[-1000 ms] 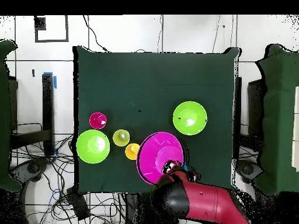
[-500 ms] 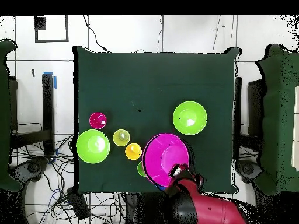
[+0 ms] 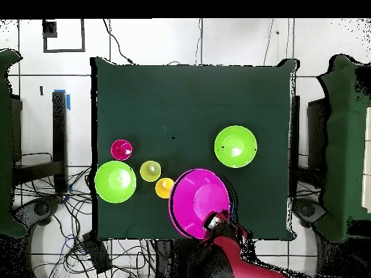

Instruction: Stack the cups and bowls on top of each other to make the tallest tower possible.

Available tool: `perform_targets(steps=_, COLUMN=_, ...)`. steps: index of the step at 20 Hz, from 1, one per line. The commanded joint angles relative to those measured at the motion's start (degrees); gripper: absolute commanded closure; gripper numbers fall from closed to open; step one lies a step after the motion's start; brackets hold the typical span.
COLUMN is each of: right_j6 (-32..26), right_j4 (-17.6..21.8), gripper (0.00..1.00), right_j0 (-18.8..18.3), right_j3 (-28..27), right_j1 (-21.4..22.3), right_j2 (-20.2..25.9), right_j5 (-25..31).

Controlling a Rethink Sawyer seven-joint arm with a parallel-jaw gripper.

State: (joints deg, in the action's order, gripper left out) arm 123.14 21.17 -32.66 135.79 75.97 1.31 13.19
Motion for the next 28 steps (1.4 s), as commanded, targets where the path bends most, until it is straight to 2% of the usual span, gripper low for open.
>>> perform_targets(steps=1, right_j6=-5.8, right_j4=-7.7, gripper=1.0, right_j0=6.6, right_j3=4.6, right_j1=13.9, right_j2=0.3, right_j5=16.4)
perform_targets(steps=4, right_j6=-5.5, right_j4=-8.4, gripper=1.0, right_j0=8.8, right_j3=3.4, right_j1=16.5, right_j2=-1.3, right_j5=21.1)
perform_targets(steps=6, right_j6=-5.3, right_j4=-8.2, gripper=1.0, right_j0=9.7, right_j3=3.1, right_j1=17.4, right_j2=-2.3, right_j5=22.2)
perform_targets(steps=8, right_j6=-4.8, right_j4=-7.7, gripper=1.0, right_j0=10.1, right_j3=3.6, right_j1=17.3, right_j2=-2.9, right_j5=21.0)
perform_targets(steps=11, right_j6=-3.2, right_j4=-6.5, gripper=1.0, right_j0=9.7, right_j3=5.7, right_j1=15.4, right_j2=-3.4, right_j5=15.9)
perform_targets(steps=15, right_j6=3.4, right_j4=-0.7, gripper=1.0, right_j0=10.6, right_j3=6.5, right_j1=12.4, right_j2=-4.0, right_j5=9.9)
perform_targets(steps=18, right_j6=6.2, right_j4=1.4, gripper=1.0, right_j0=11.4, right_j3=6.5, right_j1=10.8, right_j2=-4.4, right_j5=7.7)
perform_targets(steps=23, right_j6=6.5, right_j4=2.2, gripper=1.0, right_j0=11.4, right_j3=6.3, right_j1=8.5, right_j2=-4.4, right_j5=5.3)
perform_targets(steps=28, right_j6=5.0, right_j4=1.5, gripper=1.0, right_j0=10.7, right_j3=6.7, right_j1=8.6, right_j2=-4.6, right_j5=5.6)
